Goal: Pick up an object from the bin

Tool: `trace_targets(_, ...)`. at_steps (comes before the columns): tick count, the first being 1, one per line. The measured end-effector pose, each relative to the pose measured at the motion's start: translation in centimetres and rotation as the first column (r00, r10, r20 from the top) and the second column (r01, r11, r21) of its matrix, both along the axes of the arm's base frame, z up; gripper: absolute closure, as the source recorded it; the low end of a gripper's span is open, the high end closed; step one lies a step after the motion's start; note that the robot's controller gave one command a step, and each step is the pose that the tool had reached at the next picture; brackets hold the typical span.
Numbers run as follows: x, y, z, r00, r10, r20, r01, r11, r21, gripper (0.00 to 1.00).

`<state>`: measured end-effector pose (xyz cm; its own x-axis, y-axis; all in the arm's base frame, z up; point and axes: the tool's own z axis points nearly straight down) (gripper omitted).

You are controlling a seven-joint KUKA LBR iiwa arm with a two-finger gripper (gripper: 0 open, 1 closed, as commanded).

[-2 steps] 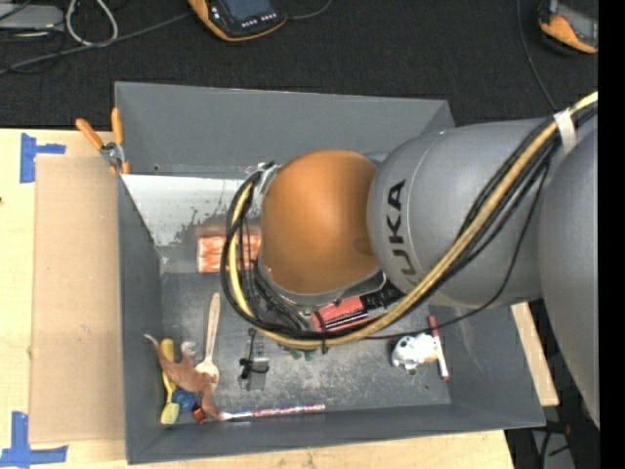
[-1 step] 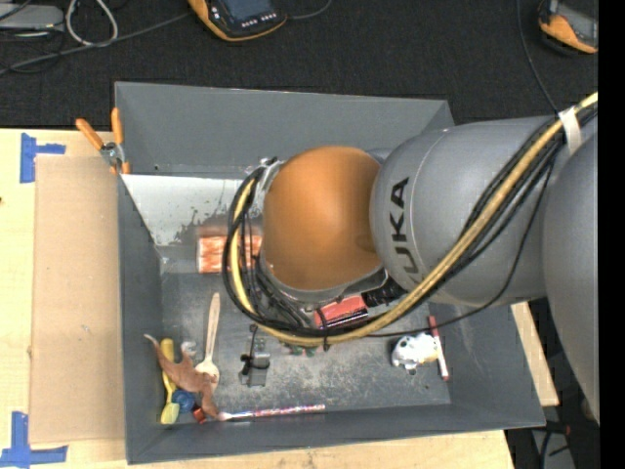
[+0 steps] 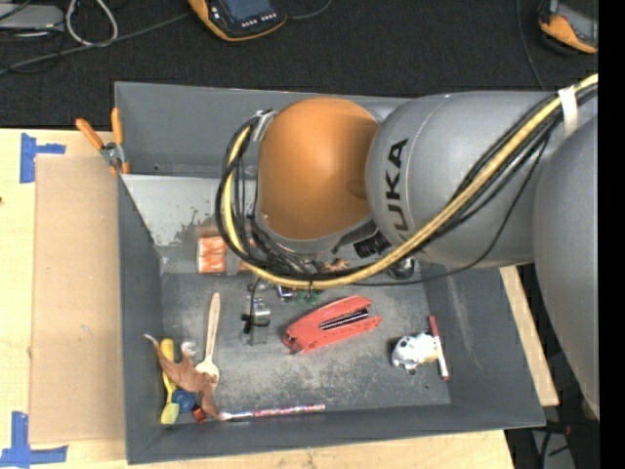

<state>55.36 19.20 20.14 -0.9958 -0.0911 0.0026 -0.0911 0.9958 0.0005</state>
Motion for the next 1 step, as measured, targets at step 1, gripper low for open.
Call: trace_targets(1,0.42,-5.26,0.49,0.996,-0.09,-0.003,0.09,0.996,-0.002,0.0)
